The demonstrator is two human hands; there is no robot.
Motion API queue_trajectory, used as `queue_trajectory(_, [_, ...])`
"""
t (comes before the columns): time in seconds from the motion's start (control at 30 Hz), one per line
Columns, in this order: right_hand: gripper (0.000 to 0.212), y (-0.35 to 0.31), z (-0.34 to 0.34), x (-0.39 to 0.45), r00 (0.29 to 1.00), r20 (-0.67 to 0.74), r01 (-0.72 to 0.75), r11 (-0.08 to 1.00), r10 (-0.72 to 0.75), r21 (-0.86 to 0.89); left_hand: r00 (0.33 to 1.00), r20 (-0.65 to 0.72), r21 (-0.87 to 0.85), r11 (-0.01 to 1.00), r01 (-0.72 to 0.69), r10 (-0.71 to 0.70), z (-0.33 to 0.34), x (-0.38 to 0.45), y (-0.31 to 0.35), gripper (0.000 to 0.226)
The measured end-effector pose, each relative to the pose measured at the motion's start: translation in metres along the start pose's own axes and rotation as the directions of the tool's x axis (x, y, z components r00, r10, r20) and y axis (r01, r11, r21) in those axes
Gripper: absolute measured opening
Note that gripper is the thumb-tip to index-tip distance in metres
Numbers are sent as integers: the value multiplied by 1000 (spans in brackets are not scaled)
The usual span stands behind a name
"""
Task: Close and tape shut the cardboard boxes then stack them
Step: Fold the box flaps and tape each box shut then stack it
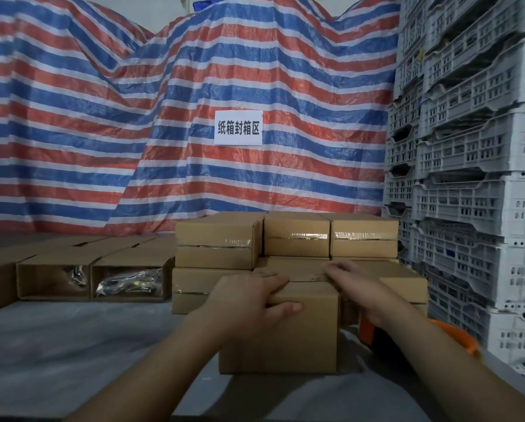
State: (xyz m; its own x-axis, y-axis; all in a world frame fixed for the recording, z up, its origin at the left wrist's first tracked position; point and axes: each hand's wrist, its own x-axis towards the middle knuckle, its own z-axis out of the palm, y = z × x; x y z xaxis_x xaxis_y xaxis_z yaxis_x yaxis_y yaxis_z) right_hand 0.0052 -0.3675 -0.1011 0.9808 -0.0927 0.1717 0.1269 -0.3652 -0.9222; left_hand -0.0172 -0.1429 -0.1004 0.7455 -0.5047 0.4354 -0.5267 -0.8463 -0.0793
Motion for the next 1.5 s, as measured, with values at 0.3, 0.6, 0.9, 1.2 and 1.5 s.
queue_trajectory(0.3, [45, 25, -51, -35, 943, -208, -86, 413, -259, -906, 1000, -20, -27, 1000, 0, 0, 3, 1, 0, 68])
queue_trajectory(0.6, [52, 73, -55, -53, 953, -261, -203, 313, -156, -928, 998, -58, -20, 1000, -4, 3, 7, 2, -3, 68])
queue_trajectory(0.9, [70, 77, -61, -49, 853, -404, -273, 377, -331, -885, 999, -48, -44, 999, 9, -11, 4, 0, 1, 66])
queue_trajectory(1.2, [71, -48, -56, -25, 898, -361, 152, 948, -250, -279, 999, -13, -112, 993, 27, -29, 4, 1, -3, 67])
queue_trajectory(1.5, [53, -92, -5, 25, 963, 96, 245, 967, -251, 65, 980, 135, -493, 848, 193, -145, -10, 0, -5, 44])
